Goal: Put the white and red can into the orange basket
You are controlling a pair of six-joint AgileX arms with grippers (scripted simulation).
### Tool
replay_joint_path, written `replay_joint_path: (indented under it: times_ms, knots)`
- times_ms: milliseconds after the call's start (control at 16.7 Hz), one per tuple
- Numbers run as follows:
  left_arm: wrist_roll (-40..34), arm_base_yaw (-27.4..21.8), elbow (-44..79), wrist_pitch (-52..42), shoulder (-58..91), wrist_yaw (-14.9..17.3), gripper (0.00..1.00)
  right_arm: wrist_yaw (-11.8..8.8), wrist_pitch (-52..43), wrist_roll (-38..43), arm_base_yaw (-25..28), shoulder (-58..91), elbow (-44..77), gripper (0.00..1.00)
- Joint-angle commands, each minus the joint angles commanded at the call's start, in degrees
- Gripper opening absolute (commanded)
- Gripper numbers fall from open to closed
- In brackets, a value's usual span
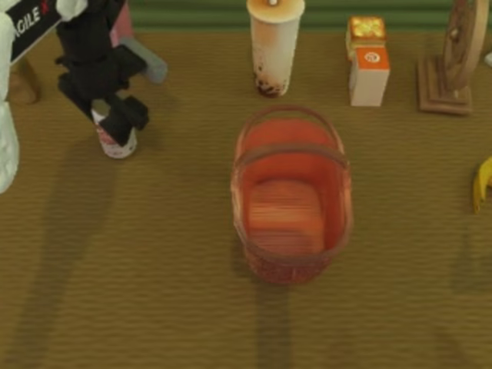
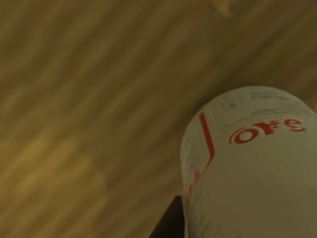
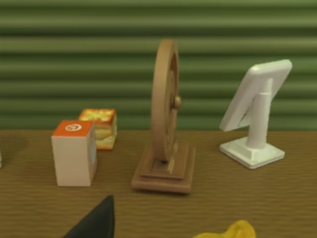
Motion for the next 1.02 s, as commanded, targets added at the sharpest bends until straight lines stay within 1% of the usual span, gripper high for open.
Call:
replay_joint_path:
  times_ms: [60,120,660,720,840,900,1020]
  knots:
    - [0.0,0.0,0.0,0.0,0.0,0.0,0.02,0.0,0.0,0.0,0.0,0.0,0.0,1.00]
    - [0.0,0.0,0.0,0.0,0.0,0.0,0.00,0.0,0.0,0.0,0.0,0.0,0.0,1.00]
    - [0.1,0.1,0.0,0.0,0.0,0.0,0.00,0.0,0.0,0.0,0.0,0.0,0.0,1.00]
    - [-0.1,0.0,-0.3,0.6,-0.1,0.4,0.00,0.0,0.0,0.0,0.0,0.0,0.0,1.00]
    - [-1.0,-0.3,-1.8,3.4,-0.5,2.5,0.00,0.0,0.0,0.0,0.0,0.0,0.0,1.00]
    - [-1.7,-0.5,-3.0,5.8,-0.9,4.1,0.00,0.0,0.0,0.0,0.0,0.0,0.0,1.00]
    - [-3.7,-1.1,-6.2,12.2,-1.9,8.5,0.00,0.0,0.0,0.0,0.0,0.0,0.0,1.00]
